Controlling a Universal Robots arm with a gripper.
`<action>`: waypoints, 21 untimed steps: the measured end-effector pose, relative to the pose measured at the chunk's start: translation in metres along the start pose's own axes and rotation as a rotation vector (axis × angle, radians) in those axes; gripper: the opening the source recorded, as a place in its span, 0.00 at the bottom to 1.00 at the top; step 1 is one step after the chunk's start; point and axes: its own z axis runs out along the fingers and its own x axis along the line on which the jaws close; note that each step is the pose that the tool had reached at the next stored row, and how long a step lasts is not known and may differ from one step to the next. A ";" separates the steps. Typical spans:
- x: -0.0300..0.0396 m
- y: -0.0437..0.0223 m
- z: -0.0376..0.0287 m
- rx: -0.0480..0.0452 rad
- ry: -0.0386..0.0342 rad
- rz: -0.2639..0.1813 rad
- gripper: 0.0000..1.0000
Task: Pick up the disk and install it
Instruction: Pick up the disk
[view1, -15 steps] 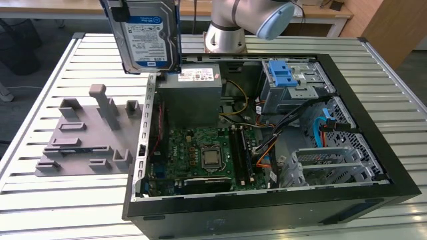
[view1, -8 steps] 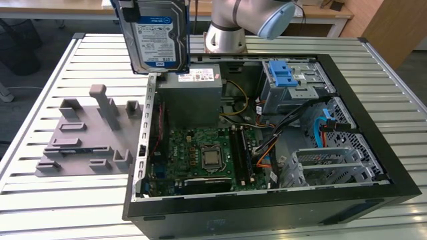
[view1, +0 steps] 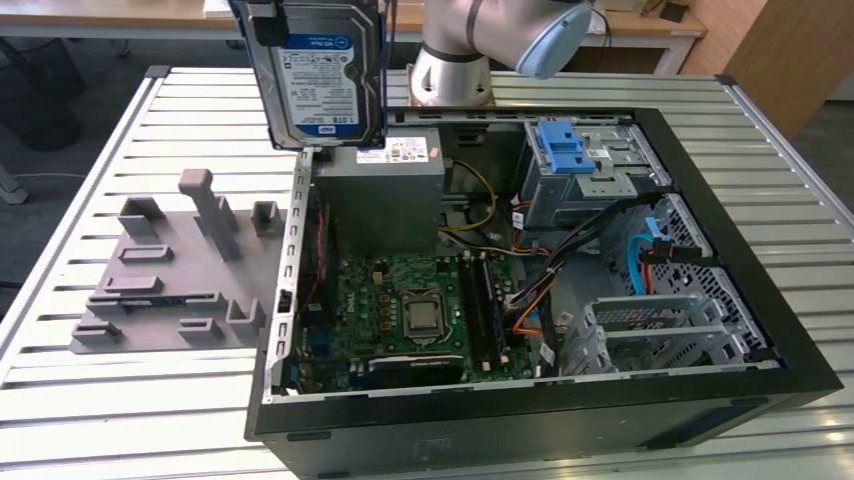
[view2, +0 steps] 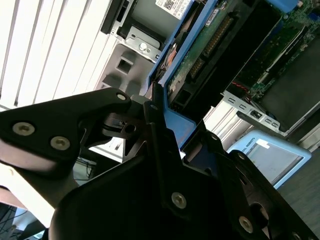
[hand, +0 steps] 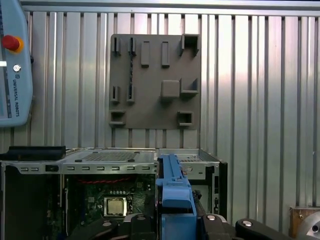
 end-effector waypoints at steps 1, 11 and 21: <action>0.0013 0.0000 0.0001 0.0001 -0.0001 0.000 0.36; 0.0165 -0.0031 0.0002 0.0001 -0.0001 0.000 0.36; 0.0181 -0.0331 0.0002 -0.0017 -0.0001 0.000 0.36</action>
